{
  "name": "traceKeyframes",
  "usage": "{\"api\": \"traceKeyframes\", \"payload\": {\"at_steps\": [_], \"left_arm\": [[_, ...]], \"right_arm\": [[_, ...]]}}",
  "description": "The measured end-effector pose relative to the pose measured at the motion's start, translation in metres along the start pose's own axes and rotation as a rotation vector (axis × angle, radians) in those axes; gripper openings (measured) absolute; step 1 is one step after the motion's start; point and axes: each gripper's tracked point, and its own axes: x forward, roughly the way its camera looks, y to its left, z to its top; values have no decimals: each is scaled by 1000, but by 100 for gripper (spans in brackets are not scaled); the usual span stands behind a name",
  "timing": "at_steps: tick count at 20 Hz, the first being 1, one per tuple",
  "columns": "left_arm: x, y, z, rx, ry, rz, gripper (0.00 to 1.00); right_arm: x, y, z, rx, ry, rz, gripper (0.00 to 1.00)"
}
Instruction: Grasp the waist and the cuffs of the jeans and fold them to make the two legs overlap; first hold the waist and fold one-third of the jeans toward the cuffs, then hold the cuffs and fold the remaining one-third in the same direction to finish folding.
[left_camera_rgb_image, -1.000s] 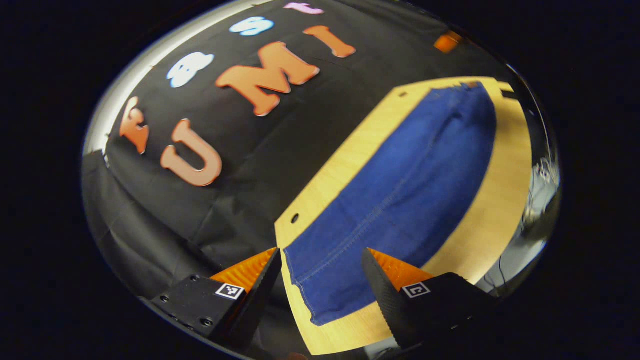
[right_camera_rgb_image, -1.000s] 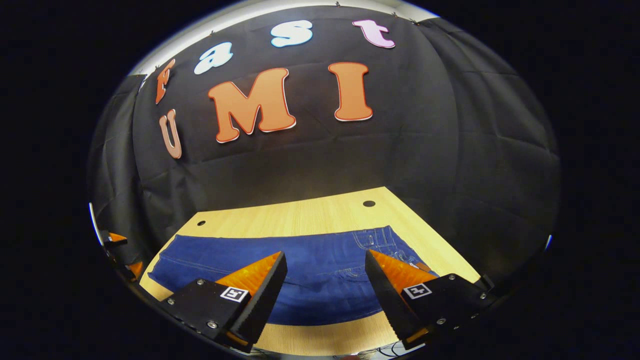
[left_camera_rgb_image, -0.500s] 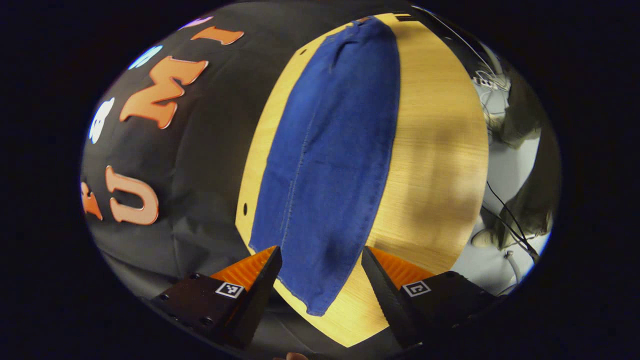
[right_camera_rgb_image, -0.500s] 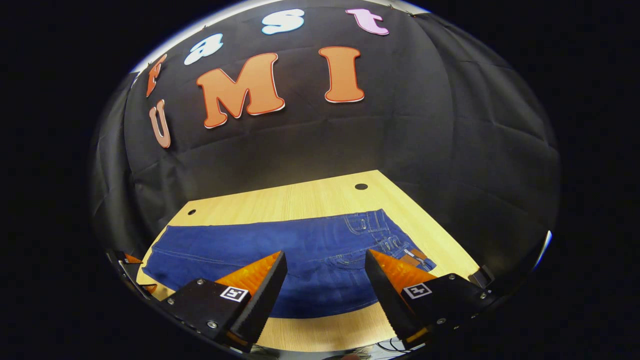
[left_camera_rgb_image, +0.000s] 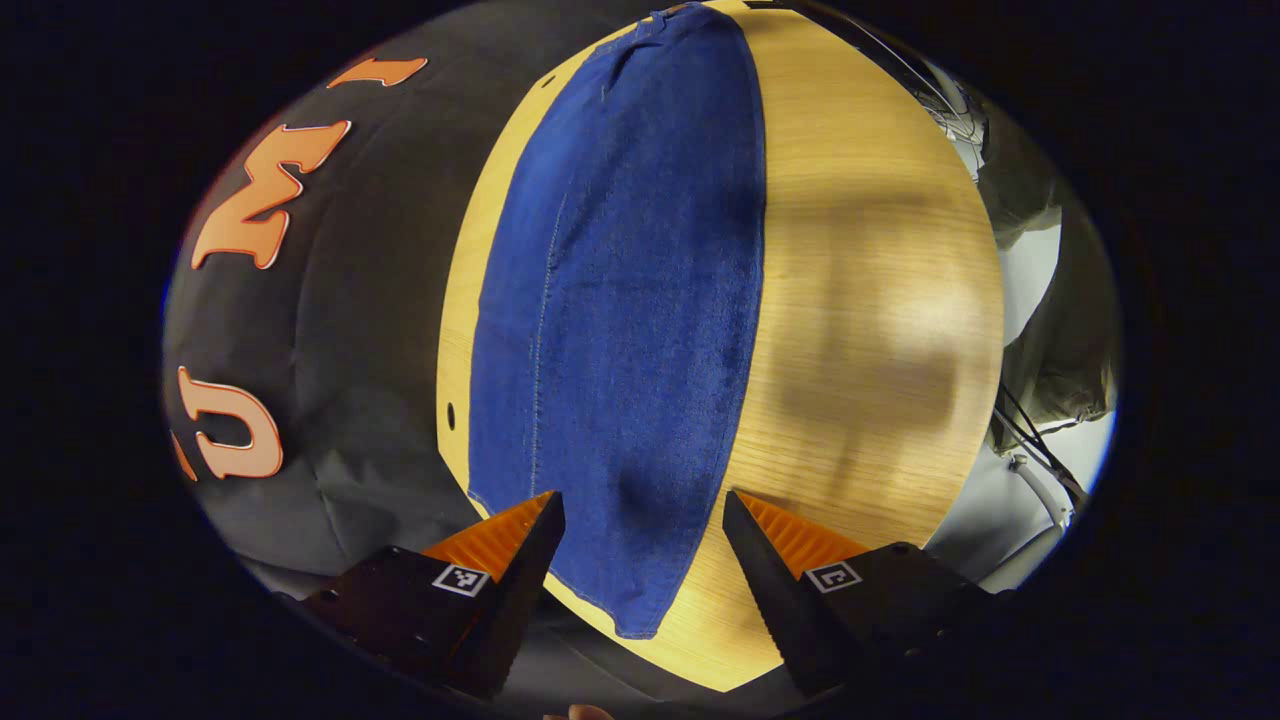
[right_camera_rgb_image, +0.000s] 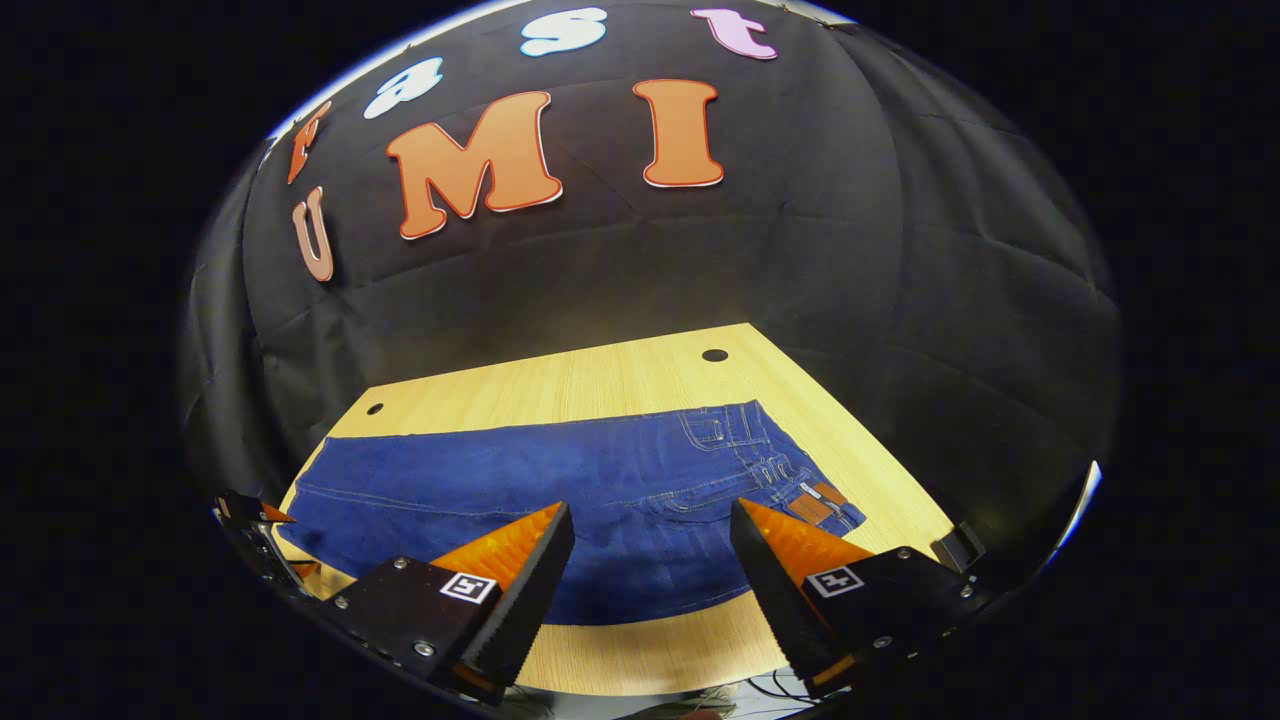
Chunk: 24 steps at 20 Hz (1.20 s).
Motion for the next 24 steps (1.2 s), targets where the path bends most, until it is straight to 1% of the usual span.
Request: {"api": "traceKeyframes", "payload": {"at_steps": [2, 5, 8, 10, 11, 13, 14, 15, 17, 19, 20, 21, 22, 23, 24], "left_arm": [[2, 3, 1, 35, -1, 10, 98], [4, 8, 1, 56, 12, 40, 98], [20, 25, 7, 55, 21, 81, 98], [33, 39, 7, 63, 29, 112, 95], [38, 47, 9, 67, 30, 125, 95], [52, 56, 8, 54, 39, 130, 93], [59, 55, 8, 39, 43, 118, 87], [65, 53, 11, 27, 45, 112, 71], [71, 48, 14, 29, 45, 125, 40], [68, 44, 13, 53, 49, 173, 10], [66, 42, 14, 54, 43, 182, 8], [64, 40, 12, 21, 37, 178, 8], [61, 35, 10, -13, 41, 153, 8], [72, 37, 8, -40, 33, 140, 10], [66, 37, 9, -57, 25, 136, 4]], "right_arm": [[1, 0, 1, 3, 4, 0, 97], [4, 2, 2, 6, 8, -2, 97], [7, 5, 5, 11, 10, 3, 97], [6, 9, 7, 3, 14, 7, 97], [7, 10, 8, -1, 14, 10, 97], [8, 14, 11, -5, 16, 15, 97], [9, 15, 11, -7, 20, 17, 97], [9, 16, 10, -12, 25, 19, 97], [8, 17, 11, -38, 29, 30, 97], [6, 11, 16, -87, 9, 27, 97], [5, 6, 21, -117, -6, 15, 97], [3, -2, 25, -154, -26, 1, 97], [2, -10, 30, -206, -47, -16, 97], [-1, -18, 34, -274, -68, -37, 97], [-2, -28, 39, -356, -87, -65, 97]]}}
